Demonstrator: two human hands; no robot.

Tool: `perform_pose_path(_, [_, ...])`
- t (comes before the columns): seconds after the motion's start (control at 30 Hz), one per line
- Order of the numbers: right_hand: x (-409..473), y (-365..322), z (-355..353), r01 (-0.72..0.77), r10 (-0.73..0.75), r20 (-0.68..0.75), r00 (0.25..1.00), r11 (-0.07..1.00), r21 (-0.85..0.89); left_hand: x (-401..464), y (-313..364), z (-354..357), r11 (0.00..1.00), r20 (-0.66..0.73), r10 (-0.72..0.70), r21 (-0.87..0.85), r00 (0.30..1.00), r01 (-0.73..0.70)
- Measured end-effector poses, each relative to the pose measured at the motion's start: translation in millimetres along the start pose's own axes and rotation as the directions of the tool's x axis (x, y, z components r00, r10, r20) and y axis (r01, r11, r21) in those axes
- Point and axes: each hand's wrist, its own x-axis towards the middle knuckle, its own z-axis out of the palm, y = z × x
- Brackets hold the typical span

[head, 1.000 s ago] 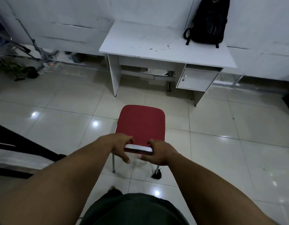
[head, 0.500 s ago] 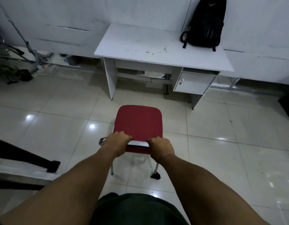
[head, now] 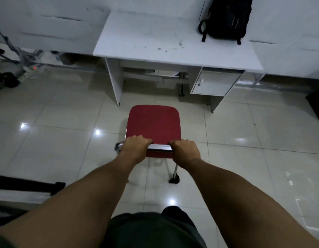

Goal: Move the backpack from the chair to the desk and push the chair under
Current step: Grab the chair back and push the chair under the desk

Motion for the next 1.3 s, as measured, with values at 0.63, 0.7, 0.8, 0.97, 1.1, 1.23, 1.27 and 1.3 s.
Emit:
perform_pose_path(0.63, [160, 77, -32, 0.015, -0.016, -0.03, 0.999, 1.0, -0.017, 167, -31, -36, 0.999, -0.022, -0.046, -0.012, 0.999, 0.046])
perform_pose_path(0.7, [183, 81, -36, 0.013, -0.013, -0.034, 0.999, 1.0, 0.004, 188, -43, -43, 0.999, -0.024, -0.043, -0.012, 0.999, 0.043])
perform_pose_path(0.8, [218, 86, -43, 0.0, 0.0, -0.027, 1.0, 1.0, -0.001, 219, -60, -54, 0.999, -0.027, -0.04, -0.01, 0.999, 0.04])
perform_pose_path(0.97, [282, 98, -57, -0.021, 0.021, -0.029, 0.999, 1.0, -0.013, 281, -91, -71, 1.0, -0.015, -0.001, -0.006, 1.0, 0.001])
perform_pose_path(1.1, [332, 101, -65, -0.031, 0.032, -0.046, 0.998, 0.999, 0.009, 329, -121, -84, 0.999, -0.054, 0.037, 0.01, 0.998, -0.036])
perform_pose_path(1.23, [377, 113, -76, -0.034, 0.033, -0.065, 0.997, 0.999, -0.012, 372, -139, -97, 0.999, -0.069, 0.047, 0.015, 0.997, -0.046])
perform_pose_path(1.27, [389, 118, -79, -0.032, 0.031, -0.061, 0.998, 0.999, -0.016, 385, -143, -100, 0.999, -0.071, 0.042, 0.01, 0.997, -0.042])
perform_pose_path(1.3, [401, 125, -81, -0.027, 0.026, -0.064, 0.998, 0.999, -0.017, 397, -144, -102, 0.999, -0.077, 0.041, 0.001, 0.996, -0.041])
